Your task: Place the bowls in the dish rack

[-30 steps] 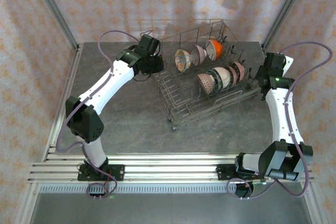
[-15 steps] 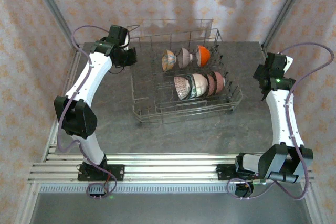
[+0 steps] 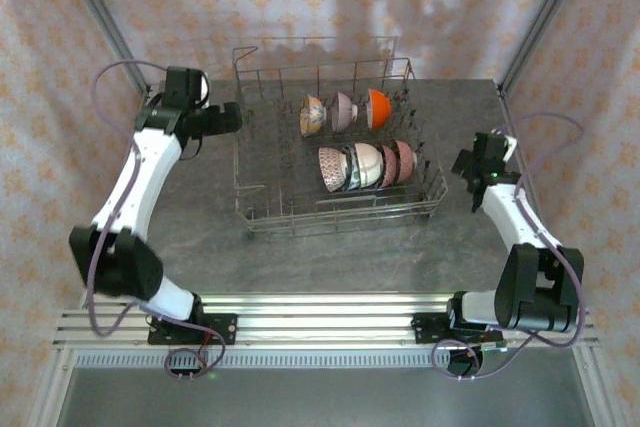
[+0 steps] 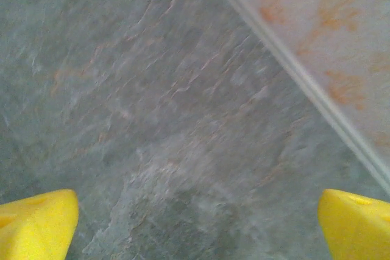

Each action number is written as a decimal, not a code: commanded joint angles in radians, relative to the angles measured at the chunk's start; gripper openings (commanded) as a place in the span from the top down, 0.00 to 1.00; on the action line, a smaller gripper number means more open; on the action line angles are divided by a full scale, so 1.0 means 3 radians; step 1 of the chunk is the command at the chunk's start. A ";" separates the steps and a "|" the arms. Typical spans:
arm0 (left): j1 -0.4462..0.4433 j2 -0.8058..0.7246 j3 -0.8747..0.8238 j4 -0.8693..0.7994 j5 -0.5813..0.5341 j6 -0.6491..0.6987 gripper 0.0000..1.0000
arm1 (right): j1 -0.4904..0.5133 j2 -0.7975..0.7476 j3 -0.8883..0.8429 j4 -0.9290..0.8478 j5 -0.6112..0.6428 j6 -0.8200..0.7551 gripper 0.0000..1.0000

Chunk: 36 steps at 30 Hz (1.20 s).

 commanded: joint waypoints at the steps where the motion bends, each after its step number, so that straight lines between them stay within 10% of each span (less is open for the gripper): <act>1: 0.0146 -0.0709 -0.0804 0.0700 -0.0986 0.0122 0.00 | 0.0146 0.0049 -0.0431 0.1080 0.0164 0.0025 0.00; 12: 0.0261 -0.1516 -0.3653 0.3558 -0.0952 0.0097 0.01 | 0.0481 0.0617 -0.1141 0.3133 -0.0115 -0.0366 0.00; 28: -0.0036 0.0489 -0.4056 0.6659 -0.0964 0.0696 0.01 | 0.0429 0.0658 -0.1185 0.3174 -0.0323 -0.0374 0.00; 36: -0.0133 0.0293 -0.3727 0.5709 -0.1178 0.0693 0.01 | 0.0429 0.0661 -0.1176 0.3160 -0.0337 -0.0385 0.00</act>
